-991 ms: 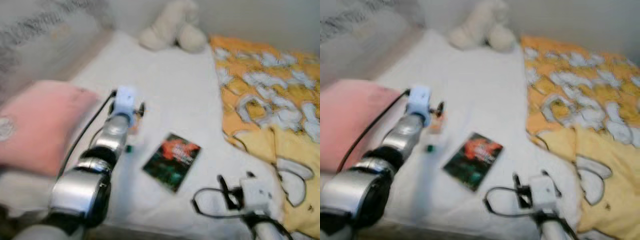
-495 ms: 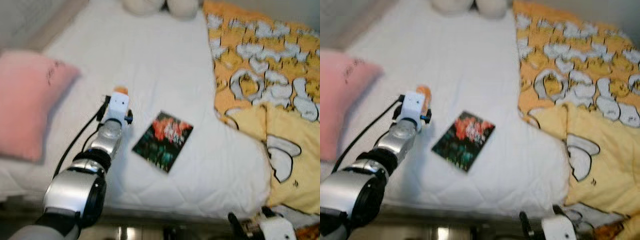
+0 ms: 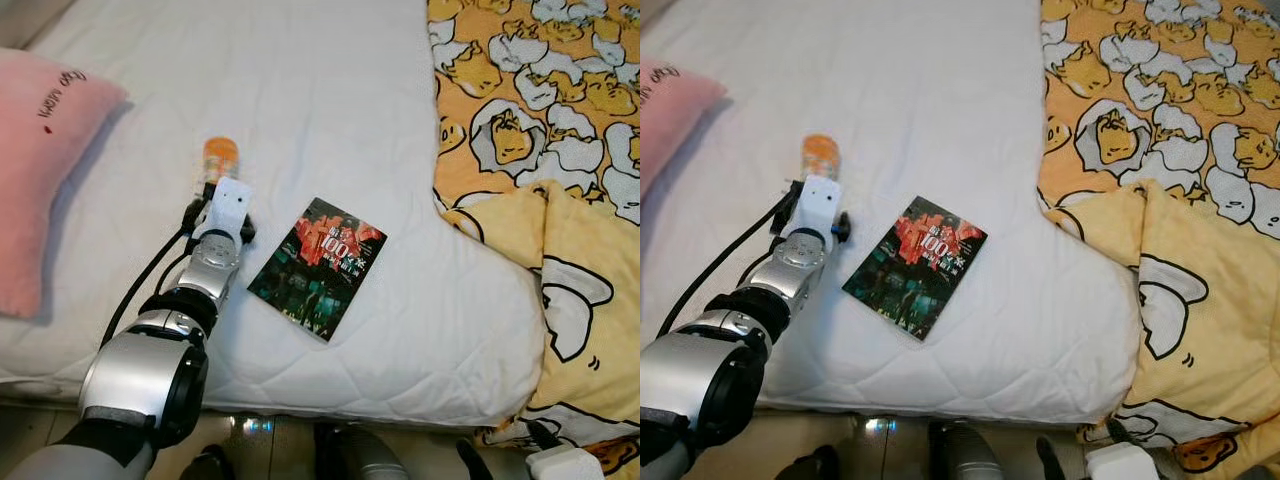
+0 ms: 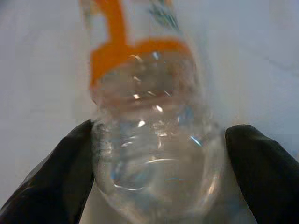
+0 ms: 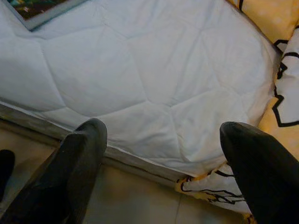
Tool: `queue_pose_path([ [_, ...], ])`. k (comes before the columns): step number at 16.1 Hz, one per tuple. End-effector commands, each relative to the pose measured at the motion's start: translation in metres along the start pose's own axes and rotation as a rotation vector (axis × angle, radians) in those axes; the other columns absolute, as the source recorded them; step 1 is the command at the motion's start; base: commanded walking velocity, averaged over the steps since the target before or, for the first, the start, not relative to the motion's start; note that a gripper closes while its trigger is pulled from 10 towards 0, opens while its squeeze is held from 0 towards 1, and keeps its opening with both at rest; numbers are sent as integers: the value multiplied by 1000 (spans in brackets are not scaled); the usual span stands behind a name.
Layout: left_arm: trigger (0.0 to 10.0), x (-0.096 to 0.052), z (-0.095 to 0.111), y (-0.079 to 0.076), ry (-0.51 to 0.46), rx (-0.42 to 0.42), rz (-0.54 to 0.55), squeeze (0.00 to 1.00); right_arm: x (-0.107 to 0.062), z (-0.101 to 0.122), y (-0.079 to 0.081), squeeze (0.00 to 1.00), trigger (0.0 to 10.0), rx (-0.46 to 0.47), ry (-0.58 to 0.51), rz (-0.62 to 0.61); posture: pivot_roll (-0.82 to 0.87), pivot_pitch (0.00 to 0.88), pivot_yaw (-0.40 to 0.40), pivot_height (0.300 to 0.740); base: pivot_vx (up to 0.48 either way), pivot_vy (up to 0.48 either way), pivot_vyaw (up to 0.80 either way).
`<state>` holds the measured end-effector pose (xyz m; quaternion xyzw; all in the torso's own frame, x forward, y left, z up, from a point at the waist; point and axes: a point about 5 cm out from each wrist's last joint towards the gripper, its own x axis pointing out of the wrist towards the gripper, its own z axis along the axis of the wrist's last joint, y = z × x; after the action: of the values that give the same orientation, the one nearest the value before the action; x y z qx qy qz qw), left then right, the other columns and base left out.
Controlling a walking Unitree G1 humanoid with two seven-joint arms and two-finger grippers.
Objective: Clean up the room
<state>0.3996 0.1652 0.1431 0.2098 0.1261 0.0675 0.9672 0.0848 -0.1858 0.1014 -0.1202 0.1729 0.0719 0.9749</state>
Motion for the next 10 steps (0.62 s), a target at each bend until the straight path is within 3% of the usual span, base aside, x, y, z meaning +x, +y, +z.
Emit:
queue_pose_path([
  [1, 0, -3, -13, -13, 65, 4, -69, 0, -2, -3, -5, 0, 10000, -2, 31, -13, -276, 381, -148, 740, 0, 0, 0],
  [3, 0, -3, -11, -13, 58, -22, -74, 0, 5, 3, -1, 0, 10000, 56, -5, 21, -260, 371, -141, 740, 0, 0, 0],
  [6, 0, -3, -7, -16, 47, -28, -109, 0, 11, 10, 19, 0, 10000, 126, -16, 243, -253, 355, -143, 740, 0, 0, 0],
  [10, 0, -2, -3, -15, 35, -65, -131, 0, 30, 10, 20, 0, 10000, 114, -24, 307, -211, 315, -118, 740, 0, 0, 0],
])
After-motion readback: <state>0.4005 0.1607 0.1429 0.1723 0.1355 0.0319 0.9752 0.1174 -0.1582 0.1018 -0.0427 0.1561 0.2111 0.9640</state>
